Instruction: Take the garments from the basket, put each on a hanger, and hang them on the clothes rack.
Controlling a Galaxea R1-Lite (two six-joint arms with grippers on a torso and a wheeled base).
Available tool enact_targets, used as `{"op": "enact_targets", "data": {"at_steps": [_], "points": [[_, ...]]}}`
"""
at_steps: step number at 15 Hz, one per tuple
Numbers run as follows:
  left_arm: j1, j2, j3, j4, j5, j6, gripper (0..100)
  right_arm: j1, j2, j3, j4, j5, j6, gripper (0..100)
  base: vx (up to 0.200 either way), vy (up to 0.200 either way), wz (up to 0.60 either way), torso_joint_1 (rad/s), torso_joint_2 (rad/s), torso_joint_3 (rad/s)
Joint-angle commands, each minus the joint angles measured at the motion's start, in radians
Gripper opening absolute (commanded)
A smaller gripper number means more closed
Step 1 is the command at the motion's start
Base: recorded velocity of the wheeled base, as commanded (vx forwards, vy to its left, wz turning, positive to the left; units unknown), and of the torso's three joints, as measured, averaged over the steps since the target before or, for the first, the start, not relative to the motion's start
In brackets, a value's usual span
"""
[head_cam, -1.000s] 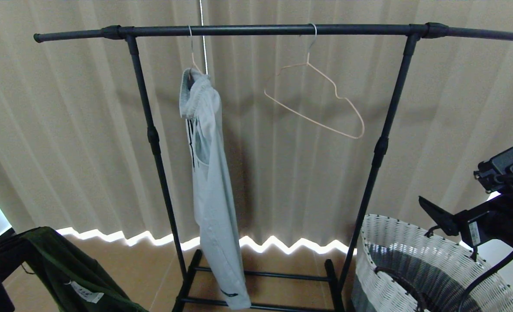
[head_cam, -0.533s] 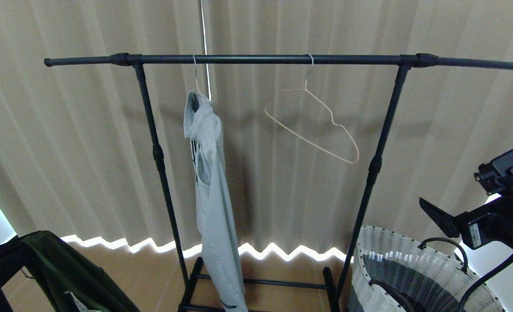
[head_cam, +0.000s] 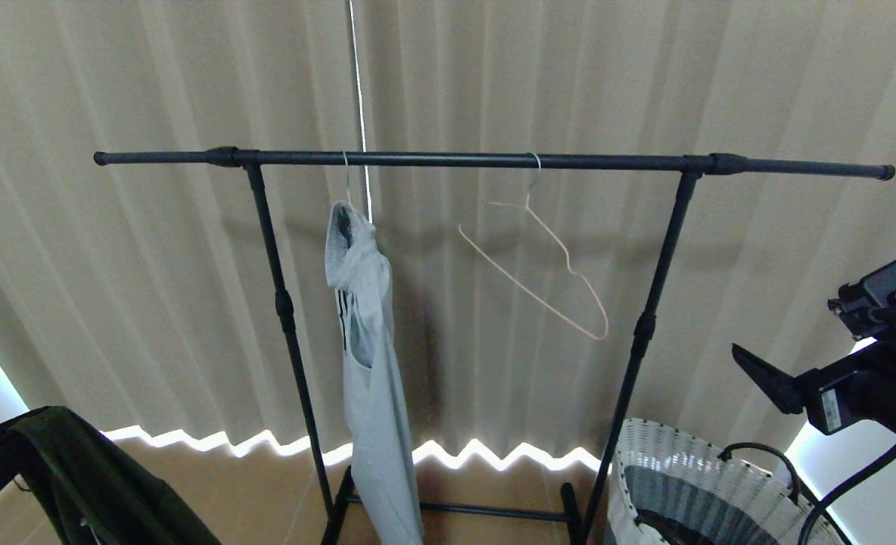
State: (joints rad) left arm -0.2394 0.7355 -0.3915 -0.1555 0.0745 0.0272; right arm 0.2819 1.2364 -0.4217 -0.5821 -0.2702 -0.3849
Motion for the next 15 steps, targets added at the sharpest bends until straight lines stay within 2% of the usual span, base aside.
{"op": "enact_targets", "data": {"at_steps": [1,3,5,8,15], "points": [[0.0,-0.019,0.003,-0.001,-0.001,0.0,0,0.0,0.002,0.0,-0.001,0.0,0.0,100,0.0,0.0,0.0,0.242,-0.51,-0.261],[0.0,-0.027,-0.001,-0.001,0.001,-0.003,0,0.0,0.003,-0.002,-0.002,0.016,0.001,100,0.0,0.0,0.0,0.222,-0.47,-0.244],[0.0,-0.027,-0.004,-0.001,0.001,-0.003,0,0.0,0.002,-0.011,-0.001,0.105,-0.002,100,0.0,0.0,0.0,0.09,-0.18,-0.095],[0.0,-0.024,-0.007,0.001,0.001,-0.003,0,0.003,-0.009,-0.069,0.008,0.129,-0.003,100,0.0,0.0,0.0,0.011,-0.02,-0.015],[0.0,-0.024,-0.012,0.001,0.001,-0.004,0,0.01,0.092,-0.15,0.018,0.135,0.021,100,0.2,0.0,0.0,0.005,0.0,0.004]]}}
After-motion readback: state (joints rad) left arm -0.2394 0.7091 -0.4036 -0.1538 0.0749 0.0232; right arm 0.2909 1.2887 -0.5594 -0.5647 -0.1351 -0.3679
